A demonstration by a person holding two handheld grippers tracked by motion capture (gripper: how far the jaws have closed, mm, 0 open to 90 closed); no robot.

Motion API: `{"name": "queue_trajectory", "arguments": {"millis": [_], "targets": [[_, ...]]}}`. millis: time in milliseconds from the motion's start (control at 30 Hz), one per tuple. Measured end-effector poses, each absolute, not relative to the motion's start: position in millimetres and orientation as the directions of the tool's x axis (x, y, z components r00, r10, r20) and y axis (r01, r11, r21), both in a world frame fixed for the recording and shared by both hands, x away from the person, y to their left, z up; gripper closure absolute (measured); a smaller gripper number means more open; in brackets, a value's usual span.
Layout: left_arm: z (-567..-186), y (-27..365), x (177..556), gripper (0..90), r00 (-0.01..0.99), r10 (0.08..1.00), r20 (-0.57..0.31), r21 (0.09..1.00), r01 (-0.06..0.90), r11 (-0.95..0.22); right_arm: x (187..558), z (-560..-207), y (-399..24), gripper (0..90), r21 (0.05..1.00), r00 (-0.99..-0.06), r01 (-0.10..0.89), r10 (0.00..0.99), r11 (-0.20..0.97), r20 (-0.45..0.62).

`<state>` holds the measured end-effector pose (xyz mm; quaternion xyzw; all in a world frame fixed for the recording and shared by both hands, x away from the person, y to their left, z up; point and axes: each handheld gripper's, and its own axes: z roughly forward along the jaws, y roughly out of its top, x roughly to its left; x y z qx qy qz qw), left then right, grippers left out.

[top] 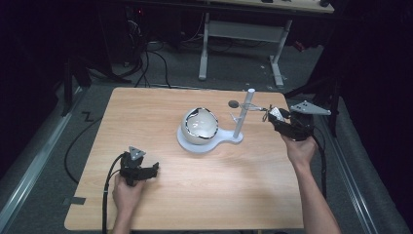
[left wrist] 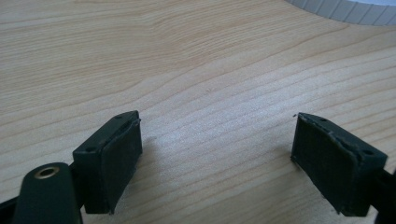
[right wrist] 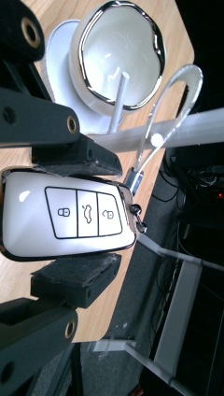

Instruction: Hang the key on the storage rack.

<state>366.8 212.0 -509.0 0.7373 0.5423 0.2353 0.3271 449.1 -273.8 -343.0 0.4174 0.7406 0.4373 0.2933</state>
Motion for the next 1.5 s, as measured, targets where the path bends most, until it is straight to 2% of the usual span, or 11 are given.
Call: {"name": "queue_trajectory", "arguments": {"millis": [1167,1500], "targets": [[-509.0,212.2,366.9,16.5,0.304,0.953,-0.003,0.737,0.645,-0.203,445.1,-402.9,-265.1,51.1,0.851,-0.501,0.457,0.865,0.259,0.006],[-509.0,212.2,366.9,16.5,0.304,0.953,-0.002,0.736,0.645,-0.204,444.0,-411.7,-258.7,51.0,0.852,-0.511,0.458,0.859,0.253,0.020]]}}
